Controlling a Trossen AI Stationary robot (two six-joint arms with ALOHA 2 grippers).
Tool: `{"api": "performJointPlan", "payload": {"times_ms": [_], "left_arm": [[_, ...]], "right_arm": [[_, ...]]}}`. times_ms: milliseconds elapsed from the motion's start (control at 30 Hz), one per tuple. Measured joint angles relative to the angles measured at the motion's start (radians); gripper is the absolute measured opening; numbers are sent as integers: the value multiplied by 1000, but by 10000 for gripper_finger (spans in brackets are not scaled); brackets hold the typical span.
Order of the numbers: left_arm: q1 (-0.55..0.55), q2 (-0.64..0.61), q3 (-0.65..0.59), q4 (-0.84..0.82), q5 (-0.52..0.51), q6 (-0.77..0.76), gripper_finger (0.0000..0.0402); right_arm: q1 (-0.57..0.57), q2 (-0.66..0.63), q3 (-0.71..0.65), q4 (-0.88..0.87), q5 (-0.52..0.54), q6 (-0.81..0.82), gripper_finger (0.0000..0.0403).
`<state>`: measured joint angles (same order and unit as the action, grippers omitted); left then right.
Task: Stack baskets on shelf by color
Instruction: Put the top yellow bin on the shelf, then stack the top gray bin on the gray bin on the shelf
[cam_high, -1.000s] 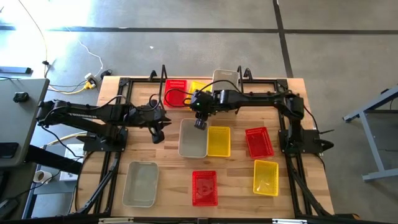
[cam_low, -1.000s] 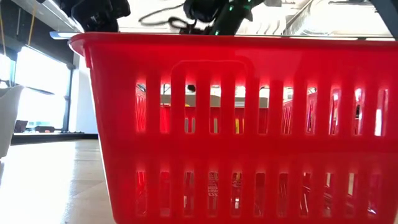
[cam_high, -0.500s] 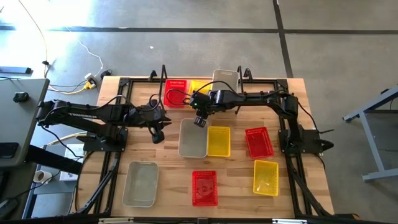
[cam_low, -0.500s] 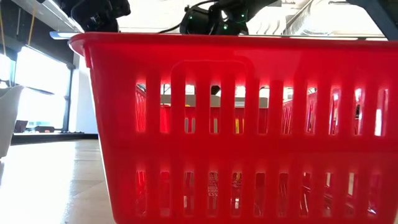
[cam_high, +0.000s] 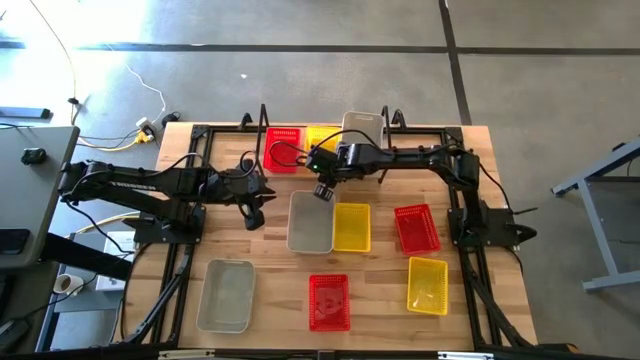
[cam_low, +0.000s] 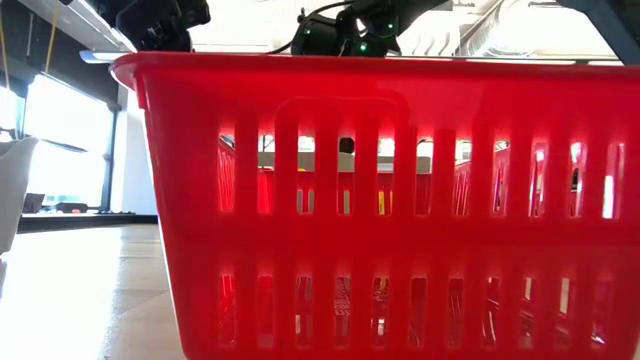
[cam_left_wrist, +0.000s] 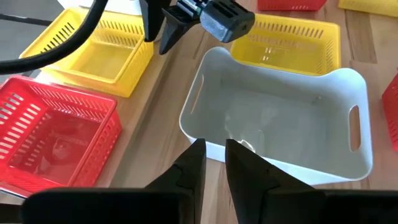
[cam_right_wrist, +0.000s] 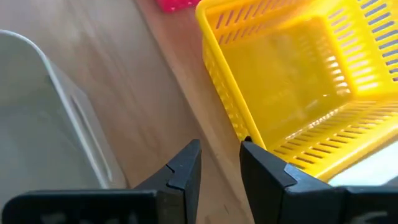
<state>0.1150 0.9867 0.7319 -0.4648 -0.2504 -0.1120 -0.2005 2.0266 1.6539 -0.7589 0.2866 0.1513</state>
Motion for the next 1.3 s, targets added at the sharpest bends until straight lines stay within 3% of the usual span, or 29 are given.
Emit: {"api": "performJointPlan", "payload": {"times_ms": [167, 433, 1000, 1167, 1300], "left_arm": [[0, 0, 0, 0, 3, -16, 53], [2, 0, 0, -1, 4, -17, 53], [2, 0, 0, -1, 4, 9, 53], [2, 0, 0, -1, 4, 11, 53], [2, 0, 0, -2, 4, 10, 53]], "right_arm": [[31, -16, 0, -9, -44, 1, 99], [97, -48, 0, -24, -18, -39, 99], [-21, -46, 0, -16, -60, -63, 99], [-21, -50, 0, -9, -56, -54, 99], [-2, -60, 41, -48, -115, -41, 99]]}}
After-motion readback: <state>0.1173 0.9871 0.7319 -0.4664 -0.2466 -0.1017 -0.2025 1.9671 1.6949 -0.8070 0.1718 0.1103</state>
